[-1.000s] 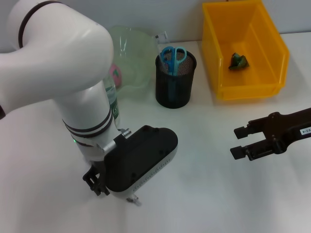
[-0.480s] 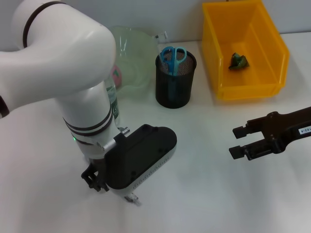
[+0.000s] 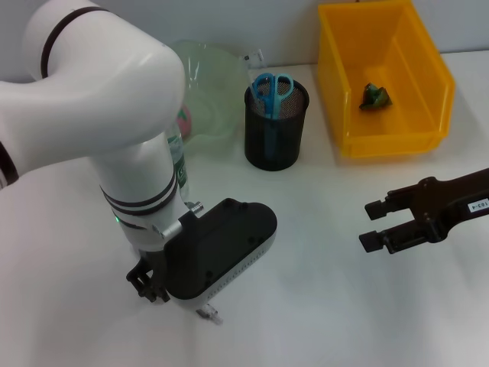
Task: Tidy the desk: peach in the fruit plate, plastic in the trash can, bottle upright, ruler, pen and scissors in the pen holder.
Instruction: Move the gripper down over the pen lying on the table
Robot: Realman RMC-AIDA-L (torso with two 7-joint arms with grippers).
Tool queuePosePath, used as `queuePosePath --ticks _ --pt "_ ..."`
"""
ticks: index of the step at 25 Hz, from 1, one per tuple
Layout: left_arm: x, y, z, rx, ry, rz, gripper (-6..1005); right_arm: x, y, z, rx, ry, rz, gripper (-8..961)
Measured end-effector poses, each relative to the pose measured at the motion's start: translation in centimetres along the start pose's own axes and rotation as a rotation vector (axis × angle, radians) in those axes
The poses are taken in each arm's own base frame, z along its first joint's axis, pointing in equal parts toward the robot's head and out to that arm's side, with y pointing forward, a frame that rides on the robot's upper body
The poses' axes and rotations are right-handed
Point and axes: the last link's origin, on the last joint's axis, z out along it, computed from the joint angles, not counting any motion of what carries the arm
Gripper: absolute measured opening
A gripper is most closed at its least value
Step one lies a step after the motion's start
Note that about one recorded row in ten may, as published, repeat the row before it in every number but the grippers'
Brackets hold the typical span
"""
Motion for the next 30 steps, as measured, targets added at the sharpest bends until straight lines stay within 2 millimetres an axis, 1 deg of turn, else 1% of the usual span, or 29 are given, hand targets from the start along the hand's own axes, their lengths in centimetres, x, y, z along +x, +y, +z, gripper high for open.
queuePosePath --ticks 3,11,23,30 --pt "-0.06 0.01 0.10 -0.003 -0.002 0.001 451 0.01 -0.03 0.04 0.002 0.003 0.000 776" --pt "-0.06 -0.05 0.29 0.000 -0.009 0.006 328 -0.06 -0.05 0.06 0.002 0.004 0.001 776" --pt "0.08 0.01 0.40 0.003 -0.011 0.016 302 0.12 -0.09 0.01 0.007 0.003 0.005 776" --pt "0.17 0.04 0.26 0.002 0.001 0.005 184 0.08 -0.08 -0.08 0.008 0.004 0.003 776"
